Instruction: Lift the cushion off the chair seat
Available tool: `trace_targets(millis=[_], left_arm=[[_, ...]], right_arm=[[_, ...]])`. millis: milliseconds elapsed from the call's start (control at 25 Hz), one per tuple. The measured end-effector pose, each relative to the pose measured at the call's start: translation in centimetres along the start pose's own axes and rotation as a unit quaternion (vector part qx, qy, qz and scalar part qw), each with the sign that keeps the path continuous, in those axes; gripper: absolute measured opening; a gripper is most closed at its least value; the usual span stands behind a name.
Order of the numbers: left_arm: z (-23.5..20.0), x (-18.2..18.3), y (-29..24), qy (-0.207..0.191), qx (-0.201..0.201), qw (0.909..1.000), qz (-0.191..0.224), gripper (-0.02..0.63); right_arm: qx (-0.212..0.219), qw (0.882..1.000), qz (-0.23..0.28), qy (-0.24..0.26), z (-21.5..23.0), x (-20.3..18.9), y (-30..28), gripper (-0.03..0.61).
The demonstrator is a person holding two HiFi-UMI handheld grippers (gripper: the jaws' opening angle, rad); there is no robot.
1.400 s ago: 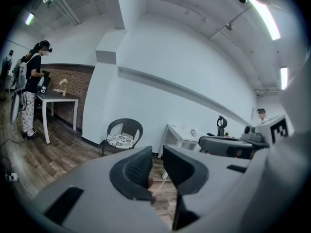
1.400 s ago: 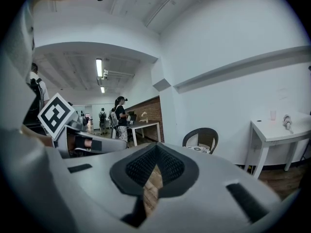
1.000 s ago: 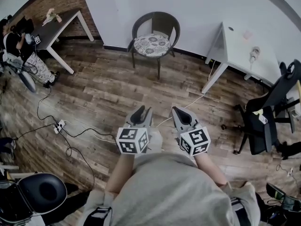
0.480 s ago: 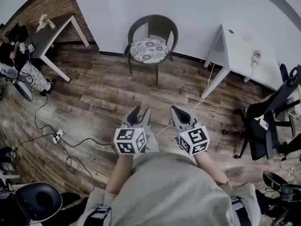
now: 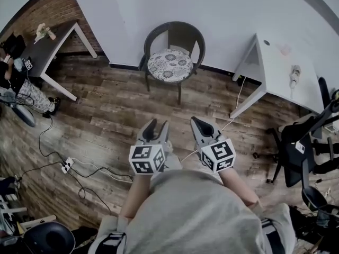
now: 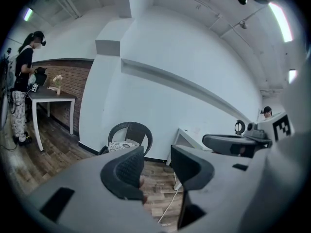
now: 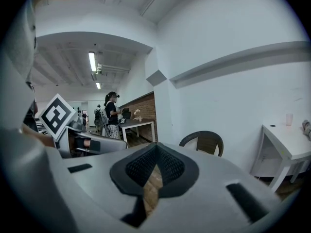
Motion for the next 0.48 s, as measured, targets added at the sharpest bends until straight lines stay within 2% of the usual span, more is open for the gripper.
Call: trace_targets(millis=[480], left_arm=[[-9.1, 5.7, -8.5, -0.016, -0.010, 0.9998, 0.000, 0.166]], right_arm=[[-0.016, 1.000, -0.006, 0.005, 3.4, 3.5, -12.7, 0.003]])
Point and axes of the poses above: the fingertips, and each gripper's own axes: y backward along the fingers, z to its right, x out of its top, the point moved 6 cm from there along y, backward along the fingers, and after that the axes turned 1 degree about -z, right-handed, at the moved point
